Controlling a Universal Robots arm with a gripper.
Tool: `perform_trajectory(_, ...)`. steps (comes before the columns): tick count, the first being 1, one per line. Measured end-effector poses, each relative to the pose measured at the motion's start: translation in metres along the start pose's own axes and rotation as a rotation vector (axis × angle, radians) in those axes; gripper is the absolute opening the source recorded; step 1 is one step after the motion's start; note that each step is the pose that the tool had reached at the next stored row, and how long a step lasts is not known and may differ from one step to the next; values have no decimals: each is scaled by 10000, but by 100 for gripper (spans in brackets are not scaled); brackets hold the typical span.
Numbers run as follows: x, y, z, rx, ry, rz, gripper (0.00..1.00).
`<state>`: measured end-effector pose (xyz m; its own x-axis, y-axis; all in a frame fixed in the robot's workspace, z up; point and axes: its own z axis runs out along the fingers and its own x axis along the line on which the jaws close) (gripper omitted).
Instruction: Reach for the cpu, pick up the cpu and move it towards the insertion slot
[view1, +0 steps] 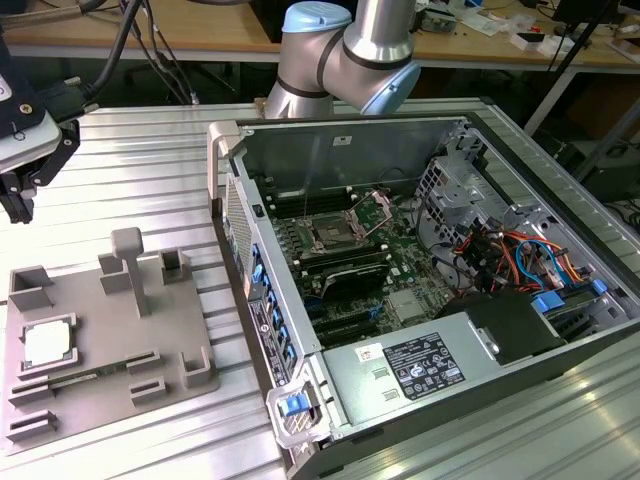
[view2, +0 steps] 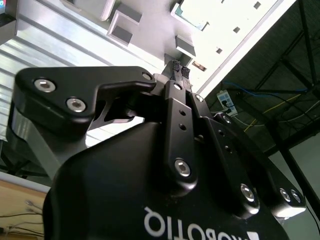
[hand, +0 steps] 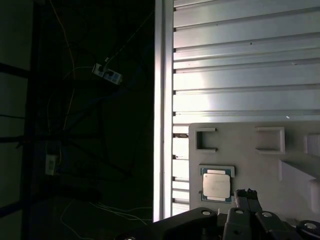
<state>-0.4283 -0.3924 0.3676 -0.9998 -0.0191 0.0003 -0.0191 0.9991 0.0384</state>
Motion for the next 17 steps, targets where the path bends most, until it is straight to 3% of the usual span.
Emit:
perform_trajectory(14,0,-4,-1,2,3,0,11)
perform_trajectory(17,30,-9,41,2,0,0,42)
